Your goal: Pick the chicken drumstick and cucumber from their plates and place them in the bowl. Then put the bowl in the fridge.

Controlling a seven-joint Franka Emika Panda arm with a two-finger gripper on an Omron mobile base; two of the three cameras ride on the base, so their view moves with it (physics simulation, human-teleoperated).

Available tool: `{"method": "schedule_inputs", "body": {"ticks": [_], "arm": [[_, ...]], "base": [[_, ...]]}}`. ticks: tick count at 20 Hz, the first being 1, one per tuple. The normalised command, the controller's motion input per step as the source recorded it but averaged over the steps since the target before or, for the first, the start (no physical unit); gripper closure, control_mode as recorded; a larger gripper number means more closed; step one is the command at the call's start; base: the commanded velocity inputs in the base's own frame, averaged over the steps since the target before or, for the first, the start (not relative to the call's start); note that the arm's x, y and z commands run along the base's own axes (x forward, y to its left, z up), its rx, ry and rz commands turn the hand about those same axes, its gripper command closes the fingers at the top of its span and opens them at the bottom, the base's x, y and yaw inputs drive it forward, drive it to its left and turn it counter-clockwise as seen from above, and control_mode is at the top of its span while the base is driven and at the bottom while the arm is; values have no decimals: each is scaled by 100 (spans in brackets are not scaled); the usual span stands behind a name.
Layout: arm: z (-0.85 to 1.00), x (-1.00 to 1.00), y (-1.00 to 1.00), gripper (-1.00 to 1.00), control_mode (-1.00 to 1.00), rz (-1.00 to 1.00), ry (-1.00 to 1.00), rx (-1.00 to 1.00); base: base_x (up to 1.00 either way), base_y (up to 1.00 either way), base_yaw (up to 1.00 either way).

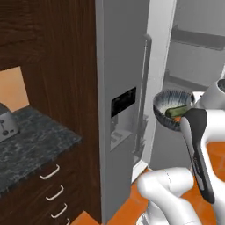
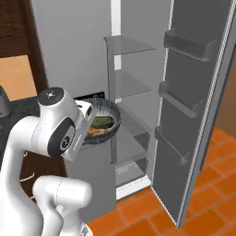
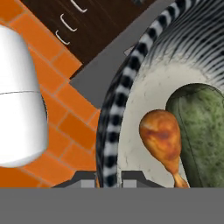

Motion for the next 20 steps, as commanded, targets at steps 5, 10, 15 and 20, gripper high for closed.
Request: {"method": "schedule_inputs", "body": {"ticks": [5,10,15,20], "arm": [[0,0,0,100,100,0,0,0],[0,0,0,100,100,0,0,0],[0,0,0,100,100,0,0,0],[0,0,0,100,100,0,0,0]], "base": [[42,-97,44],[30,-74,43],[27,-44,48],[1,-72,51]]}}
